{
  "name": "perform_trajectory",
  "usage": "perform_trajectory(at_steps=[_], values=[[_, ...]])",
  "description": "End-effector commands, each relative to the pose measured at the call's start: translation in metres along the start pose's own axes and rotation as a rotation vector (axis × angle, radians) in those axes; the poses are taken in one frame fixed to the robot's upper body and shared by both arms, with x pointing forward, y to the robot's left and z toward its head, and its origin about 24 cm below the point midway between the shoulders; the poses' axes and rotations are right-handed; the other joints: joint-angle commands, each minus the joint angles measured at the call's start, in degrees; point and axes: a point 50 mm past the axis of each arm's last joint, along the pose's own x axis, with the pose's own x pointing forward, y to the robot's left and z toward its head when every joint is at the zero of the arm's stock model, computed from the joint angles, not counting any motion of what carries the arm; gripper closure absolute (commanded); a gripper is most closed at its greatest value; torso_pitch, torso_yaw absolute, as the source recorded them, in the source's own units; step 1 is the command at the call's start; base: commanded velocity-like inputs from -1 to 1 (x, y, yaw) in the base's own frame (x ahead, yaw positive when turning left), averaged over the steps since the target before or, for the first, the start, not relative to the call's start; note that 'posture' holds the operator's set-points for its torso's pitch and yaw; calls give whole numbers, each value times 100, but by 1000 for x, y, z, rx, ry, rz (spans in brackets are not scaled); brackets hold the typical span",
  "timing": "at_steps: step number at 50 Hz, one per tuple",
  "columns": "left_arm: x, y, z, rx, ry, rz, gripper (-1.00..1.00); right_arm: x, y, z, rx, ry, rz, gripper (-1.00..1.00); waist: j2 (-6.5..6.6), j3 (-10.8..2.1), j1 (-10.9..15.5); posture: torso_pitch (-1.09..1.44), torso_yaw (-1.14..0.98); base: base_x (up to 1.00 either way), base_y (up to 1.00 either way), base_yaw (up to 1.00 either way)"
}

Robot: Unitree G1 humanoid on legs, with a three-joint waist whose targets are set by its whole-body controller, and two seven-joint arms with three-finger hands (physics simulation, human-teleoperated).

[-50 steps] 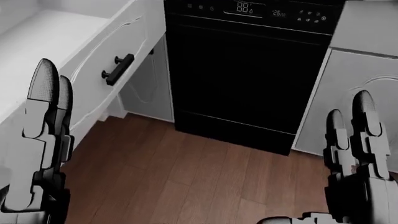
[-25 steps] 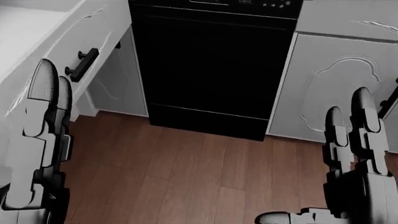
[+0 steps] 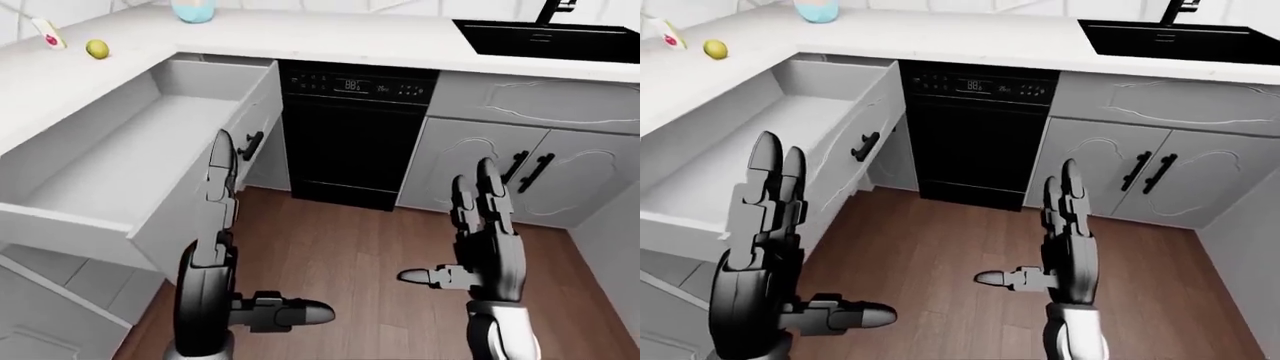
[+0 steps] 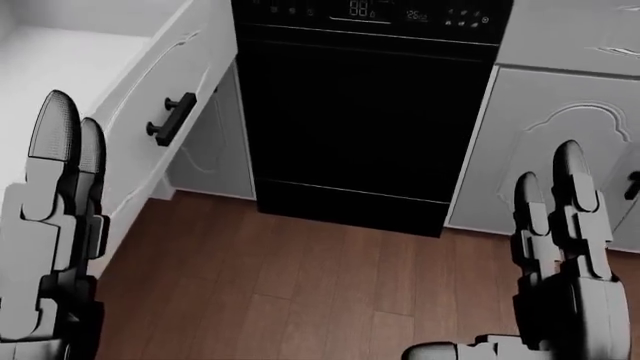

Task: Close the right drawer.

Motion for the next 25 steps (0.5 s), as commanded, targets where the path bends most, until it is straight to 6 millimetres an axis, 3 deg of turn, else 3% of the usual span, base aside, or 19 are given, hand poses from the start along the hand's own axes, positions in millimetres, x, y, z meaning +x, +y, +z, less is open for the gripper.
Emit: perform_trajectory(at_steps=[1, 5, 7, 9, 10, 11, 13, 15, 18, 19, 20, 21, 22, 23, 25], values=[[2, 2, 11, -4, -64, 17, -100, 3, 2, 15, -6, -86, 10, -100, 6, -38, -8, 0, 0, 0, 23, 0], [2, 2, 10, -3, -62, 17, -100, 4, 1, 14, -6, -84, 7, -100, -207, -25, -16, 0, 0, 0, 22, 0], [2, 2, 10, -3, -62, 18, -100, 4, 1, 14, -7, -83, 9, -100, -453, -75, -27, 0, 0, 0, 22, 0], [2, 2, 10, -3, -61, 18, -100, 4, 1, 14, -7, -82, 10, -100, -284, -27, -103, 0, 0, 0, 23, 0], [2, 2, 10, -3, -62, 18, -100, 4, 1, 14, -8, -82, 10, -100, -356, -16, -67, 0, 0, 0, 21, 0], [2, 2, 10, -2, -62, 18, -100, 4, 1, 14, -7, -82, 10, -100, -346, -44, -84, 0, 0, 0, 22, 0], [1, 2, 10, -2, -63, 18, -100, 4, 1, 14, -8, -81, 9, -100, -304, -79, -65, 0, 0, 0, 23, 0], [2, 2, 10, -3, -63, 18, -100, 4, 1, 14, -8, -81, 9, -100, -207, -31, -63, 0, 0, 0, 23, 0], [2, 2, 10, -2, -63, 18, -100, 4, 1, 14, -8, -80, 10, -100, 40, 4, -78, 0, 0, 0, 22, 0], [2, 2, 10, -4, -63, 18, -100, 4, 2, 13, -10, -78, 9, -100, 172, -22, -80, 0, 0, 0, 23, 0], [2, 2, 11, -4, -64, 18, -100, 4, 2, 14, -10, -79, 9, -100, 388, -97, -71, 0, 0, 0, 22, 0], [2, 2, 10, -4, -63, 17, -100, 4, 1, 14, -9, -79, 8, -100, 435, -169, -83, 0, 0, 0, 21, 0], [2, 2, 10, -6, -63, 16, -100, 4, 1, 14, -9, -77, 8, -100, 304, -70, -6, 0, 0, 0, 22, 0], [2, 2, 11, -5, -63, 17, -100, 4, 2, 14, -10, -78, 9, -100, 305, -17, -27, 0, 0, 0, 22, 0], [2, 2, 11, -7, -63, 16, -100, 4, 2, 14, -10, -77, 9, -100, 176, -51, 2, 0, 0, 0, 21, 0]])
